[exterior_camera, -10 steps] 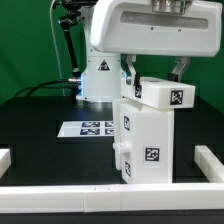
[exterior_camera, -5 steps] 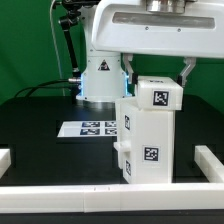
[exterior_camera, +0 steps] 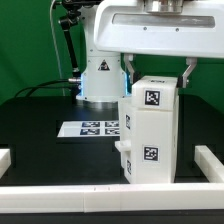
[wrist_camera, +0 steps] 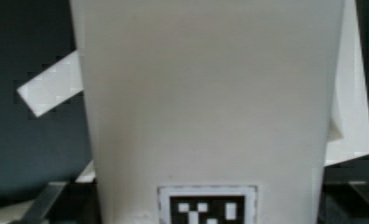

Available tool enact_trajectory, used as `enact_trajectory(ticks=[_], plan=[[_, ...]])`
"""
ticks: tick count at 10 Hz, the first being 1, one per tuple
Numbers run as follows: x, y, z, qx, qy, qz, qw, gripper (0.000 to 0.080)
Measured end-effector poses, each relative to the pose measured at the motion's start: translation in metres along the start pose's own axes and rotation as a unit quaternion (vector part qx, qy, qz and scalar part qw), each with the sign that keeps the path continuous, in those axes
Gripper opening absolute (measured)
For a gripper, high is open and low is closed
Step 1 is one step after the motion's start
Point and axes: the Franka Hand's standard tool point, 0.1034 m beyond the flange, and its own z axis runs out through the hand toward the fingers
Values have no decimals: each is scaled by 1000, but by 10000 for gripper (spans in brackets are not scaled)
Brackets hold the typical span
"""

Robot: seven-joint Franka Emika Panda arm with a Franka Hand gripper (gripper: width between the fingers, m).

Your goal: Assemble cabinet

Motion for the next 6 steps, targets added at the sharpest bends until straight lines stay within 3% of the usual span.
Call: enact_trajectory(ticks=[3, 6], plan=[[-2, -4, 0, 5, 0, 74, 997, 561], [-3, -7, 1, 18, -5, 174, 985, 561]])
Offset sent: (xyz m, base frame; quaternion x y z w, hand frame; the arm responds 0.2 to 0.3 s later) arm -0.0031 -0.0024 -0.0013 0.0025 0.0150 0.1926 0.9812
